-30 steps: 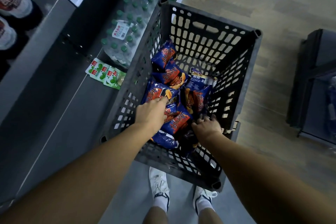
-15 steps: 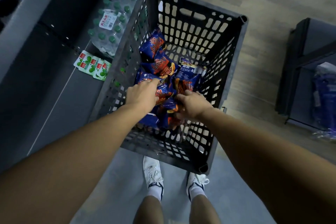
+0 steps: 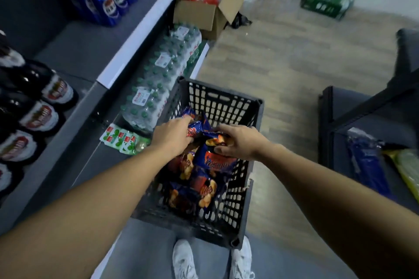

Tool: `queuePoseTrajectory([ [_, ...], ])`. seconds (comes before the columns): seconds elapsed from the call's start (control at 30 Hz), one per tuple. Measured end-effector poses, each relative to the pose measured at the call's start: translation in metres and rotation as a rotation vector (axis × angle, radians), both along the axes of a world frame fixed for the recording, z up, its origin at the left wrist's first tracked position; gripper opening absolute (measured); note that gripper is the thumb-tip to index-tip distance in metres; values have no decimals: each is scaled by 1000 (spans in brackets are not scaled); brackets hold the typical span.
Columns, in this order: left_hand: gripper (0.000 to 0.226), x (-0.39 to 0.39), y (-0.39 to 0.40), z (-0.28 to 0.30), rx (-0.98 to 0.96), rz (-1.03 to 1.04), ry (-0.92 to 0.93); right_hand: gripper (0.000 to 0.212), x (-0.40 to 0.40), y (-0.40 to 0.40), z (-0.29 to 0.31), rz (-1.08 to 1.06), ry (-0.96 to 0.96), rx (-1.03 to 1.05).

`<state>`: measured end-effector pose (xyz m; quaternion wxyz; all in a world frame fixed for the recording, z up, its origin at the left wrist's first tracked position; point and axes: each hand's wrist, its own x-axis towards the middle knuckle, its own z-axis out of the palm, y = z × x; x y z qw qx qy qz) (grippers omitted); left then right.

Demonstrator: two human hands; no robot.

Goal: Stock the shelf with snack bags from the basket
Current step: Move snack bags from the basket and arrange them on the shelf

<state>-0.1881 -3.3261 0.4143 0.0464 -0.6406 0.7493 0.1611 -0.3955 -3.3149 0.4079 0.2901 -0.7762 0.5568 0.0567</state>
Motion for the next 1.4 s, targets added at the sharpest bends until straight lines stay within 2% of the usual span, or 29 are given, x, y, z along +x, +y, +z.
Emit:
queuePoseTrajectory([
  [0.3,57,7,-29,189,-13,-64,36,55,-10,-7,202,-85,-42,-192],
  [0.5,56,16,-37,268,-128,-92,37,44,3,-7,278,-132,-106,-310],
  [0.73,66,32,-35,286,-149,-80,64,37,5,-1,291,-206,-142,-321],
  [0.83,63,42,-34,288,-129,-49,83,38,2,2,290,-219,-157,-298],
  [1.03,62,59,-18,302,-111,19,134,40,6,1,299,-177,-171,-314],
  [1.2,72,76,1,317,-111,110,184,35,9,-5,304,-76,-217,-341],
  [1.3,62,85,21,327,-106,165,213,36,13,-7,306,-9,-203,-374],
  [1.4,48,99,52,336,-108,226,160,39,27,-8,310,96,-178,-389],
])
